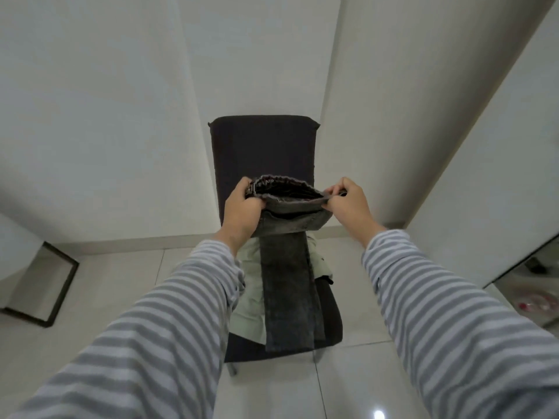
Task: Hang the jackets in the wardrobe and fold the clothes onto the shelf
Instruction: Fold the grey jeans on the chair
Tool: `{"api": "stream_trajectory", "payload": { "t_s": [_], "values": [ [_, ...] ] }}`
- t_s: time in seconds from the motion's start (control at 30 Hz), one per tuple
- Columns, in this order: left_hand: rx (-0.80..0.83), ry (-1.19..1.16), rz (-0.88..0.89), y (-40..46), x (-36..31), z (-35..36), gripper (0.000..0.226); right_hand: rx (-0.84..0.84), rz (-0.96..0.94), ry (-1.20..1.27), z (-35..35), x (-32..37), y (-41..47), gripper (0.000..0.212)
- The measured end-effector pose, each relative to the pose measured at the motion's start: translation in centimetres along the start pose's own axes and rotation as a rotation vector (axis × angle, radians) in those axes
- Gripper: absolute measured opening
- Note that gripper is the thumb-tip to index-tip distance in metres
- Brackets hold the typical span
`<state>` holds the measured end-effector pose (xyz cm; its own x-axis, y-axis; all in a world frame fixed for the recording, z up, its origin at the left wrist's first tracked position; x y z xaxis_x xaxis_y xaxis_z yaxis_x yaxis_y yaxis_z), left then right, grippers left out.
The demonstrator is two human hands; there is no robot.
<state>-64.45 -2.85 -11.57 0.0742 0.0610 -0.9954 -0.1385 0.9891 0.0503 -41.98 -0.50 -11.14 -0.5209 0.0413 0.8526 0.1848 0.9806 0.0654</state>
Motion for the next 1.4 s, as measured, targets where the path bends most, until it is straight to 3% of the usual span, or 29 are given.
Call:
{"api": "stream_trajectory", "payload": {
  "t_s": [0.17, 0.4, 0.67, 0.77, 0.83, 0.97, 1.2, 1.4],
  "values": [
    [0.000, 0.045, -0.135, -8.9, 6.9, 0.6, 0.025, 0.066, 0.006, -0.097, 1.3, -8.0, -6.8, 0.038],
    [0.081, 0.322, -0.309, -16.7, 19.7, 0.1, 0.032, 0.177, 0.062, -0.269, 5.2, -20.3, -15.3, 0.042],
    [0.256, 0.539, -0.297, -19.9, 28.7, 0.9, 0.033, 0.306, 0.118, -0.374, 8.6, -29.9, -19.2, 0.038],
    [0.391, 0.544, -0.385, -20.6, 31.0, 1.6, 0.037, 0.429, 0.232, -0.416, 9.7, -31.0, -19.5, 0.036],
    [0.493, 0.540, -0.508, -20.4, 31.8, 2.2, 0.051, 0.546, 0.257, -0.478, 10.8, -30.9, -18.8, 0.052],
    [0.482, 0.674, -0.579, -15.5, 32.8, 3.7, 0.082, 0.795, 0.225, -0.712, 13.7, -29.8, -15.5, 0.070],
    [0.594, 1.087, -0.565, -8.8, 37.0, 3.0, 0.064, 0.884, 0.204, -0.986, 19.4, -31.6, -11.2, 0.072],
    [0.572, 1.107, -0.415, -4.4, 35.6, 1.4, 0.052, 0.798, 0.148, -1.196, 21.5, -29.6, -7.2, 0.046]
  ]
}}
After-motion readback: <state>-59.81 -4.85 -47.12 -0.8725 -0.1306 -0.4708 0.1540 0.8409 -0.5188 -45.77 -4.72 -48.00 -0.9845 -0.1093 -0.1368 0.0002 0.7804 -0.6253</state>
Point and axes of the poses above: each hand's wrist, its own y-axis towards the middle knuckle, its own z-axis out of the palm, x = y × z, the point moved 4 cm from there along y, towards the middle knuckle, and after that the axes turned 12 degrees about -y, right-handed, at the moved point
